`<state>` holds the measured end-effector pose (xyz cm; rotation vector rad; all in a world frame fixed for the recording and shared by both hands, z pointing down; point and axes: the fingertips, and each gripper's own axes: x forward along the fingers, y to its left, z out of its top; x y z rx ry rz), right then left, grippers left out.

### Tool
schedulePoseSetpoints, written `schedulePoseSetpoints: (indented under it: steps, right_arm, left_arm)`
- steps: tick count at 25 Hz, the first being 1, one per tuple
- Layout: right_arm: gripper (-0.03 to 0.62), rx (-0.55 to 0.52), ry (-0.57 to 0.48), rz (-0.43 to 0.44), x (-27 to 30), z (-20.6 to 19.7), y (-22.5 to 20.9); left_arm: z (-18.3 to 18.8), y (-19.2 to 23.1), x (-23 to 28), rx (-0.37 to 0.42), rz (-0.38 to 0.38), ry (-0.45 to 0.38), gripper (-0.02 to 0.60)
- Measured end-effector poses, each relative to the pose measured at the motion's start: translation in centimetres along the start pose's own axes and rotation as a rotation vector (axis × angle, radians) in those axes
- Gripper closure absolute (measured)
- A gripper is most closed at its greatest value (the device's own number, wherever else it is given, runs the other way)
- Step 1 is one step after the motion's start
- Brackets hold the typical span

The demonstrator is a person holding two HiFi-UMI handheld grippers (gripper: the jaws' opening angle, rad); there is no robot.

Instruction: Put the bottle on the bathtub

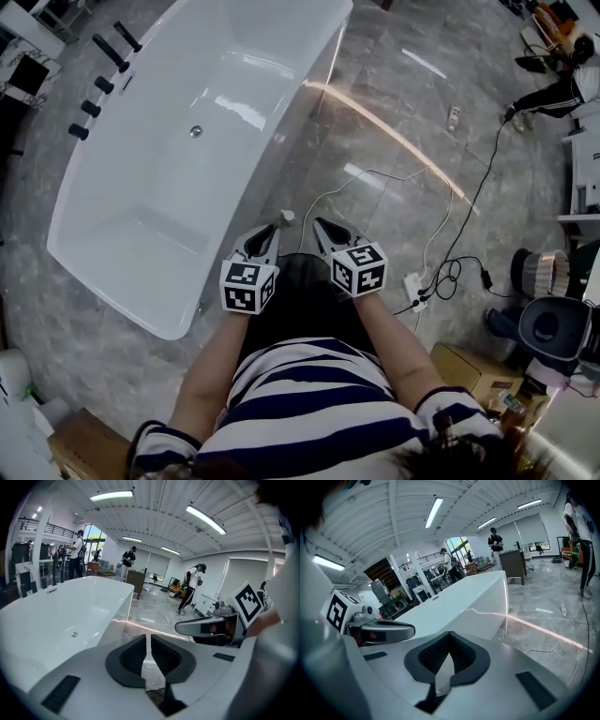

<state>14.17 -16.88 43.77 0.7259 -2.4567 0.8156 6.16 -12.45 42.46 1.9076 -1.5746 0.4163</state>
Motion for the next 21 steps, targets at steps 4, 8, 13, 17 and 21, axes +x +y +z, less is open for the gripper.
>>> schedulePoseSetpoints:
  steps: [4, 8, 13, 17, 21]
  right_arm:
    - [0.568, -0.007, 0.012, 0.011, 0.1, 0.0, 0.0]
    - [0.568, -0.024, 0.030, 0.019, 0.4, 0.1, -0.2]
    - [0.568, -0.033, 0.038, 0.032, 0.6, 0.3, -0.4]
    - [0.568, -0.037, 0.039, 0.040, 0.5, 0.3, -0.5]
    - [0.568, -0.037, 0.043, 0.040, 0.8, 0.4, -0.7]
  left_arm:
    - [0.4, 0.3, -0.2, -0.011, 0.024, -0.012, 0.537]
    - [0.7, 0.6, -0.2, -0.017, 0.044, -0.023, 0.537]
    - [0.9, 0.6, -0.2, -0.027, 0.060, -0.033, 0.537]
    - [1.0, 0.7, -0.3, -0.030, 0.072, -0.042, 0.537]
    - [1.4, 1.0, -0.2, -0.020, 0.077, -0.044, 0.537]
